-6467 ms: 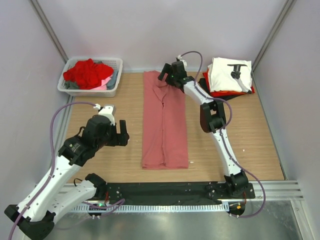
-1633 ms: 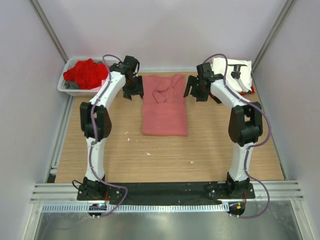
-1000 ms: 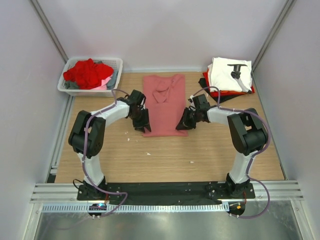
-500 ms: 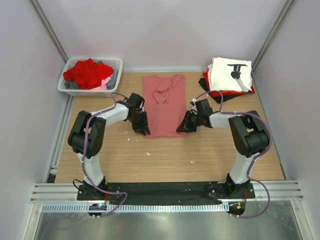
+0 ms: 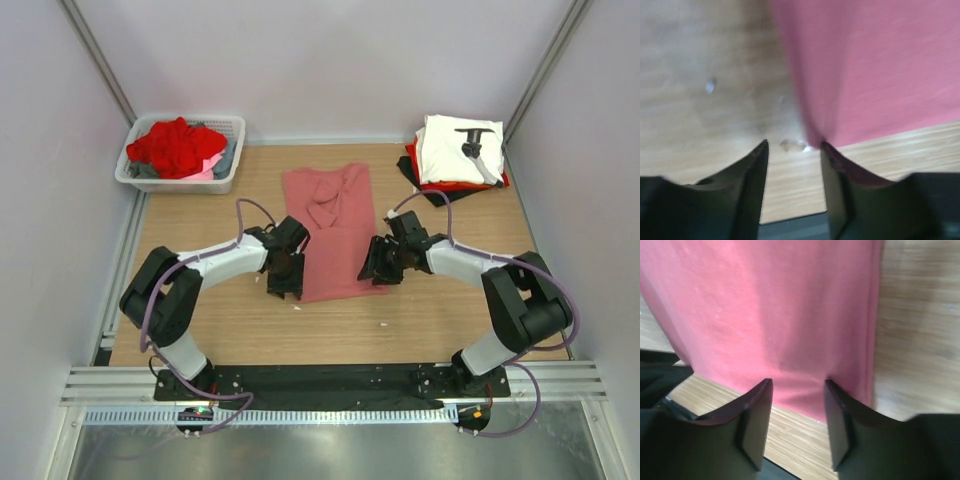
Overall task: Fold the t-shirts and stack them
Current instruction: Fold the tshirt
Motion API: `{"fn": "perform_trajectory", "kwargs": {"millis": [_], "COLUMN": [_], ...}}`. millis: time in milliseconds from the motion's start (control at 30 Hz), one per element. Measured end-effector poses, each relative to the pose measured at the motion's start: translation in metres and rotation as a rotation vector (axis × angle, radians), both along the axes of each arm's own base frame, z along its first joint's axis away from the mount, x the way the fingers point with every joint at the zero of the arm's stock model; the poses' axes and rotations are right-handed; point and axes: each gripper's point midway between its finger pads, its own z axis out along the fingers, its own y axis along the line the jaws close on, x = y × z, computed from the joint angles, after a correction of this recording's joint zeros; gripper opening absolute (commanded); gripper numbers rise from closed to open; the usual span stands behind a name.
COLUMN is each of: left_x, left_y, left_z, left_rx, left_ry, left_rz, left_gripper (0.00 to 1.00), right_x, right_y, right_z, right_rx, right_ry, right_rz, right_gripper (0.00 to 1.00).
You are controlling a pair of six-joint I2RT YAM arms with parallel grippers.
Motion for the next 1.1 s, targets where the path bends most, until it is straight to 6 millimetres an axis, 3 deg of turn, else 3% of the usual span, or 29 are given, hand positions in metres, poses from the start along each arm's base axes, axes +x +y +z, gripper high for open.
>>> {"fn": "perform_trajectory", "kwargs": {"millis": [67, 100, 233, 367, 533, 600, 800, 1100], "left_x": [-0.012, -0.015, -0.007, 0.005, -0.006, -0.015, -0.036, -0.027], "left_y": [0.009, 0.013, 0.024, 0.02, 0.017, 0.015, 0.015, -0.002], "left_z": [0.004, 0.009, 0.035, 0.063, 0.073, 0.064, 0.023, 0.008], "left_rx": [0.046, 0.062, 0.093, 0.046, -0.078, -0.132, -0.184, -0.266], "left_ry": [0.004, -0.007, -0.084, -0.17, -0.22, -0.213, -0.145, -0.156], "left_rz": [-0.001, 0.002, 0.035, 0.071, 0.113, 0.126, 0.161, 0.191], "left_gripper": [0.64, 0.66, 0.69, 0.69, 0.72, 0.72, 0.69, 0.65], "right_x": [-0.003, -0.004, -0.004, 0.001, -0.008, -0.013, -0.033, -0.028], "right_y": [-0.006, -0.01, -0.019, -0.021, -0.034, -0.04, -0.059, -0.076], "right_z": [0.008, 0.012, 0.033, 0.066, 0.094, 0.089, 0.046, 0.01], "right_rx": [-0.034, -0.052, -0.086, -0.08, -0.092, -0.11, -0.187, -0.19], "right_ry": [-0.021, -0.027, -0.063, -0.138, -0.216, -0.213, -0.102, -0.025], "right_rz": [0.007, 0.003, -0.001, -0.008, -0.034, -0.043, -0.055, -0.112], "right_gripper": [0.69, 0.71, 0.73, 0.78, 0.81, 0.81, 0.8, 0.68]}}
